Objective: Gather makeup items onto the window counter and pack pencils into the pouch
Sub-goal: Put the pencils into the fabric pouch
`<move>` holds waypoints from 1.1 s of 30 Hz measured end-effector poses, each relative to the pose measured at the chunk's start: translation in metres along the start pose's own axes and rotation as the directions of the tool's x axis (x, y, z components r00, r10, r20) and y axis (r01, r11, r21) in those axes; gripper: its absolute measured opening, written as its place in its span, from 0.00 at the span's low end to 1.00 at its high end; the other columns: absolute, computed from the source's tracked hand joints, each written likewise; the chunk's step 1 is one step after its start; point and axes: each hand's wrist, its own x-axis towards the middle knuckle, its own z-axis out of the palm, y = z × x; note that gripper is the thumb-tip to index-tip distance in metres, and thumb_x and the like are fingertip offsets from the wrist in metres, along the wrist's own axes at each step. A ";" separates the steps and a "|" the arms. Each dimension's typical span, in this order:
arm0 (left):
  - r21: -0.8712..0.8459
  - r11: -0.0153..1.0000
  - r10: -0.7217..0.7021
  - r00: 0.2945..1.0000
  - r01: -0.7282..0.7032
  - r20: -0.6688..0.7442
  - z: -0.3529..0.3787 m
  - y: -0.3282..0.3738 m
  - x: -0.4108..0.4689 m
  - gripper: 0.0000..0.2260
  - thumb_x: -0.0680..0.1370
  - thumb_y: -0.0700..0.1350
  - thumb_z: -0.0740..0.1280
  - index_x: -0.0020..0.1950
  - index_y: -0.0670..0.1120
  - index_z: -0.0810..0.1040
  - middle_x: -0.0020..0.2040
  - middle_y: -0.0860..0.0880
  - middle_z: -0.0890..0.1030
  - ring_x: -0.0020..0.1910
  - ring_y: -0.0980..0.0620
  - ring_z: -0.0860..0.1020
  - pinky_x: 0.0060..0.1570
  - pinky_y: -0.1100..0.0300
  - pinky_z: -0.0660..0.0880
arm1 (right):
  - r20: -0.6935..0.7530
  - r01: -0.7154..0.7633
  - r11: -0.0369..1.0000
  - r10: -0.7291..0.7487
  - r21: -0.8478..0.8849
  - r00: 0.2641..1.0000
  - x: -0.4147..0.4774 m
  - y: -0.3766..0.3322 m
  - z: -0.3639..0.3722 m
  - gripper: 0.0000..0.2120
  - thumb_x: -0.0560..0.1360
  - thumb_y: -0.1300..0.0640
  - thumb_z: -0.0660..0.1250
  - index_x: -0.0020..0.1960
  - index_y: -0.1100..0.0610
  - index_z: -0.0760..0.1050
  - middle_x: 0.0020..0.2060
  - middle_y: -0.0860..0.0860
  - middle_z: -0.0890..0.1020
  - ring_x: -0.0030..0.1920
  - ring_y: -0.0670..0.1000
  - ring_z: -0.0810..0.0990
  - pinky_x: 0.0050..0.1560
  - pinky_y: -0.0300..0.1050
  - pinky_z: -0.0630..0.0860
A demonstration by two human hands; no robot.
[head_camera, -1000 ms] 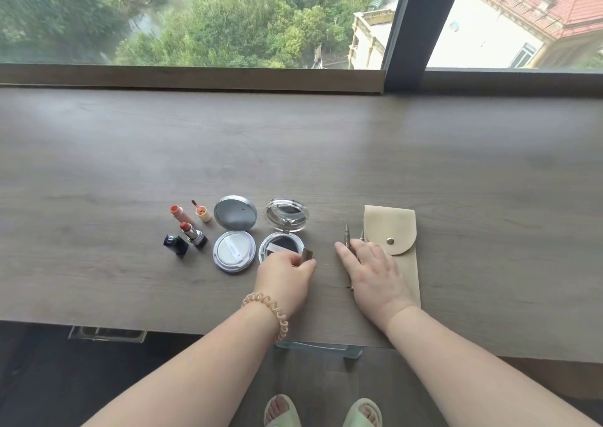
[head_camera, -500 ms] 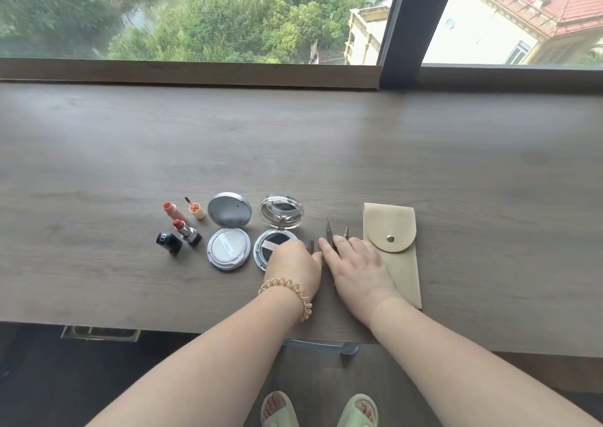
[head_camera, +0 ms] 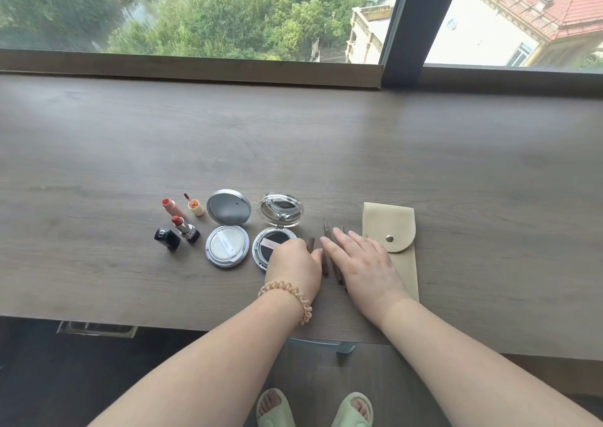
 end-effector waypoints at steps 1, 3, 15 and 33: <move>-0.009 1.000 0.000 1.000 0.000 -0.007 0.000 0.000 -0.001 0.13 0.77 0.51 0.65 0.44 0.41 0.76 0.46 0.42 0.82 0.49 0.43 0.79 0.44 0.58 0.70 | 0.013 -0.006 1.000 0.006 0.000 1.000 0.000 0.001 0.000 0.25 0.68 0.59 0.52 0.60 0.51 0.78 0.58 0.53 0.82 0.54 0.56 0.82 0.50 0.52 0.79; -0.042 0.999 -0.002 1.000 0.001 -0.021 -0.001 0.000 -0.004 0.12 0.77 0.50 0.65 0.49 0.41 0.76 0.49 0.42 0.82 0.52 0.43 0.79 0.47 0.57 0.71 | 0.013 -0.023 1.000 0.023 0.007 1.000 -0.001 0.003 0.000 0.25 0.67 0.60 0.53 0.59 0.51 0.78 0.59 0.54 0.81 0.56 0.57 0.81 0.53 0.54 0.78; -0.041 0.999 0.007 1.000 -0.008 -0.009 0.002 0.001 -0.010 0.15 0.77 0.51 0.65 0.59 0.44 0.71 0.54 0.42 0.81 0.54 0.42 0.78 0.50 0.54 0.73 | -0.089 0.006 1.000 -0.008 -0.024 0.996 -0.034 -0.002 0.004 0.20 0.66 0.56 0.57 0.53 0.52 0.81 0.47 0.46 0.83 0.58 0.54 0.80 0.63 0.54 0.61; -0.143 0.978 0.132 0.982 -0.151 -0.136 0.004 0.015 -0.022 0.16 0.76 0.53 0.64 0.63 0.51 0.72 0.41 0.51 0.79 0.48 0.48 0.78 0.46 0.56 0.73 | 0.298 -0.268 0.961 0.237 0.068 0.925 -0.001 0.097 -0.032 0.37 0.71 0.36 0.64 0.75 0.47 0.57 0.76 0.47 0.57 0.76 0.50 0.49 0.73 0.49 0.47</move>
